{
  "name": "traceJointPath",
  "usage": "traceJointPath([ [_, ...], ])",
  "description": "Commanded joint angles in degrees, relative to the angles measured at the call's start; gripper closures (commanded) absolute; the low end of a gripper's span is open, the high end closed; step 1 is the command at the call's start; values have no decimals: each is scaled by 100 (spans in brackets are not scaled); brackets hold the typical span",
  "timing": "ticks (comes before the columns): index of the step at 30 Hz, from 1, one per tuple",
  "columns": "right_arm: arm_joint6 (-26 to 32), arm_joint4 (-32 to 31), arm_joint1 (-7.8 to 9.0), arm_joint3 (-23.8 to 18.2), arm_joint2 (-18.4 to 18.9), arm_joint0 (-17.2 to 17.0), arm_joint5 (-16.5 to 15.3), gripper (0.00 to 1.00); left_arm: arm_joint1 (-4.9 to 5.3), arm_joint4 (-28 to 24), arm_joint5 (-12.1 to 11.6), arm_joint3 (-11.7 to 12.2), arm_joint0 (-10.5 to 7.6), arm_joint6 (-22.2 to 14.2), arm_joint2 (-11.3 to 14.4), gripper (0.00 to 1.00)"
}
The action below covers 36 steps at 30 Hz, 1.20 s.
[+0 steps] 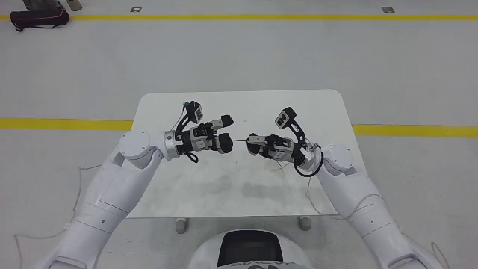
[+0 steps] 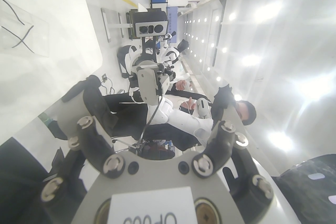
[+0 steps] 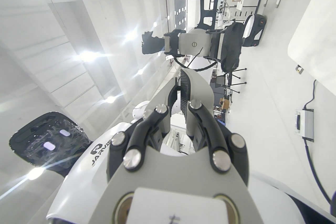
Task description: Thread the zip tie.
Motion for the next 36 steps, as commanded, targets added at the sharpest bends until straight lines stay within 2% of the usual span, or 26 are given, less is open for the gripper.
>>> traceJointPath([
  [1, 0, 0, 0, 0, 0, 0, 0, 100, 0, -2, 2, 0, 0, -1, 1, 0],
  [5, -141, -28, 1, -128, -12, -59, 0, 100, -5, -9, -5, -44, 30, 127, 25, 0],
  [7, -89, -12, 12, -187, 8, -80, -12, 100, 1, -60, 25, -41, 22, 62, 28, 0],
  [18, 349, 218, 44, -188, 39, -59, 4, 100, 34, -232, 151, 180, -170, -702, 144, 0],
  [26, 370, 217, 46, -176, 36, -50, 5, 100, 39, -149, 112, 200, -193, -649, 144, 0],
  [28, 211, 151, 47, -242, 25, -86, 25, 100, 39, -149, 112, 200, -193, -649, 144, 0],
  [30, 153, 110, 56, -309, 30, -124, 50, 100, 39, -77, 127, 152, -164, -501, 178, 0],
  [36, 198, 135, 81, -337, 60, -162, 96, 100, 57, -254, 161, 182, -175, -708, 196, 0],
])
